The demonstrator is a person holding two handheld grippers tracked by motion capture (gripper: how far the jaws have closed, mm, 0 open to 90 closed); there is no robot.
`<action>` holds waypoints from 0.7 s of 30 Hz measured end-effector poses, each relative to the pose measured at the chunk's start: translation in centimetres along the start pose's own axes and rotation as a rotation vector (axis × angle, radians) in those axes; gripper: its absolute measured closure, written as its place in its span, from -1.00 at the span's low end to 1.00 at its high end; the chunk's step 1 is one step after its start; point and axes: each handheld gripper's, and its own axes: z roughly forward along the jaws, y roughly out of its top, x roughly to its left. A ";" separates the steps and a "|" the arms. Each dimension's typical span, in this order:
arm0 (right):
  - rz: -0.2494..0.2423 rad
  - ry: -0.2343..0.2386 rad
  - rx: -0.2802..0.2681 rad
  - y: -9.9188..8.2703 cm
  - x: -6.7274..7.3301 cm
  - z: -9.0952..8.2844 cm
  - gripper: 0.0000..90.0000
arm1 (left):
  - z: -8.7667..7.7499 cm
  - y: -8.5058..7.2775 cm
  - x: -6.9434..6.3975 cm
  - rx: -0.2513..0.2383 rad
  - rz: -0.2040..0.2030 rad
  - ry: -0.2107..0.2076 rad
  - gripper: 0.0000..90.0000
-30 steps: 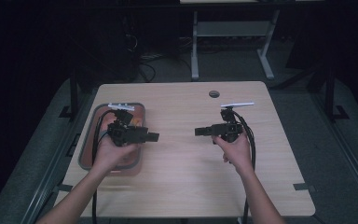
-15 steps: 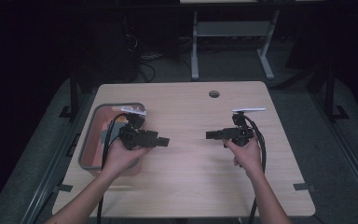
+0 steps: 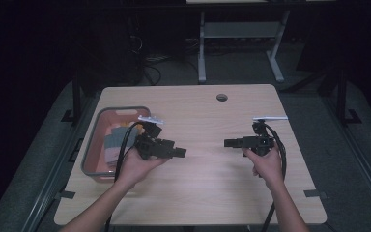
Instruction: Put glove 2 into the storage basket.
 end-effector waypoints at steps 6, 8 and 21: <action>0.004 -0.014 0.006 -0.7 -0.9 -0.4 -0.04 | 1.0 -0.4 -0.5 0.013 0.006 -0.012 -0.39; 0.011 -0.020 0.006 -0.9 -1.2 -0.7 -0.05 | 1.3 -0.5 -0.6 0.012 0.005 -0.017 -0.39; 0.035 -0.037 -0.006 -2.6 -3.1 -2.3 -0.07 | 3.7 -1.6 -1.7 0.037 0.015 -0.045 -0.39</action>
